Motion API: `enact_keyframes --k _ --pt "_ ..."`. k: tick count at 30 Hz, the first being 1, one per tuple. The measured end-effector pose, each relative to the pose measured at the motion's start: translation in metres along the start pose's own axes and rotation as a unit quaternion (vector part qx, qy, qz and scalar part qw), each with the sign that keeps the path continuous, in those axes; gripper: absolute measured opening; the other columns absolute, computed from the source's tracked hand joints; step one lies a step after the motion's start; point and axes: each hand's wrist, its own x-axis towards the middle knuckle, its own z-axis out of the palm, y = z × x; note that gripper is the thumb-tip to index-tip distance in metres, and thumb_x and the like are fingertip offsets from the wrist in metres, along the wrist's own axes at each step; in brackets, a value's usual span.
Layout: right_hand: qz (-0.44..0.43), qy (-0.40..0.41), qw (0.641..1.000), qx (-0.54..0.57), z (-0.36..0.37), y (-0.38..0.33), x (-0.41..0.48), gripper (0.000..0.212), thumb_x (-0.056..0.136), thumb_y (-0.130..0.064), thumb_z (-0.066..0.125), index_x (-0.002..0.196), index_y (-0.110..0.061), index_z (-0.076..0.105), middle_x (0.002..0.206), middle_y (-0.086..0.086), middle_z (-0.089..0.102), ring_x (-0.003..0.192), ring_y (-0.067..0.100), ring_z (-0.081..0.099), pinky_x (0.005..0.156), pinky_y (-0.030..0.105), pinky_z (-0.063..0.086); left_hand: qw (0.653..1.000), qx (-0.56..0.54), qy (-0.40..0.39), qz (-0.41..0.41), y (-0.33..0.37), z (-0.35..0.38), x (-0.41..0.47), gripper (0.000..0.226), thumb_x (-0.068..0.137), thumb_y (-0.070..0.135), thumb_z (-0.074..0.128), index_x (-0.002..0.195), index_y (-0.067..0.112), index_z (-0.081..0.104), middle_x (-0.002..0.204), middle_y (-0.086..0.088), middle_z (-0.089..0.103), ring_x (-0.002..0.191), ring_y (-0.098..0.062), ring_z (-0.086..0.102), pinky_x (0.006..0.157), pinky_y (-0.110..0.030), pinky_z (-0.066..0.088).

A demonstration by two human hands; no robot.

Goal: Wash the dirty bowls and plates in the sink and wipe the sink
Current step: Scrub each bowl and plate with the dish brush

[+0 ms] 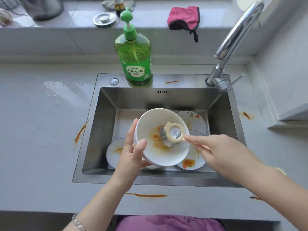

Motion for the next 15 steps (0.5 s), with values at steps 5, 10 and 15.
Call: enact_keyframes --k 5,10,15 --pt "-0.044 -0.053 0.997 0.028 0.021 -0.025 -0.002 0.038 0.097 -0.030 0.038 0.126 -0.054 0.046 0.097 -0.009 0.068 0.067 0.007 0.051 0.068 0.026 0.039 1.000 -0.014 0.003 -0.005 -0.001 -0.004 0.000 0.062 0.068 0.034 0.062 0.122 0.054 0.040 0.099 0.020 0.064 0.086 -0.005 0.067 0.055 -0.028 0.055" --pt "0.006 -0.009 1.000 0.003 0.022 -0.019 0.030 0.039 0.097 -0.029 0.037 0.126 -0.053 0.047 0.107 -0.001 0.067 0.081 0.023 0.057 0.071 0.030 0.041 1.000 -0.022 -0.009 -0.011 -0.001 -0.002 0.003 0.063 0.069 0.031 0.060 0.126 0.049 0.040 0.099 0.022 0.066 0.084 -0.003 0.067 0.055 -0.028 0.056" --pt "-0.043 -0.084 0.991 0.098 0.034 -0.030 0.012 0.032 0.095 -0.030 0.046 0.119 -0.048 0.057 0.120 -0.014 0.064 0.111 0.011 0.057 0.084 0.022 0.043 0.999 0.026 -0.014 0.012 -0.002 -0.009 0.013 0.060 0.065 0.040 0.061 0.119 0.055 0.042 0.113 0.009 0.060 0.097 -0.012 0.064 0.074 -0.033 0.058"
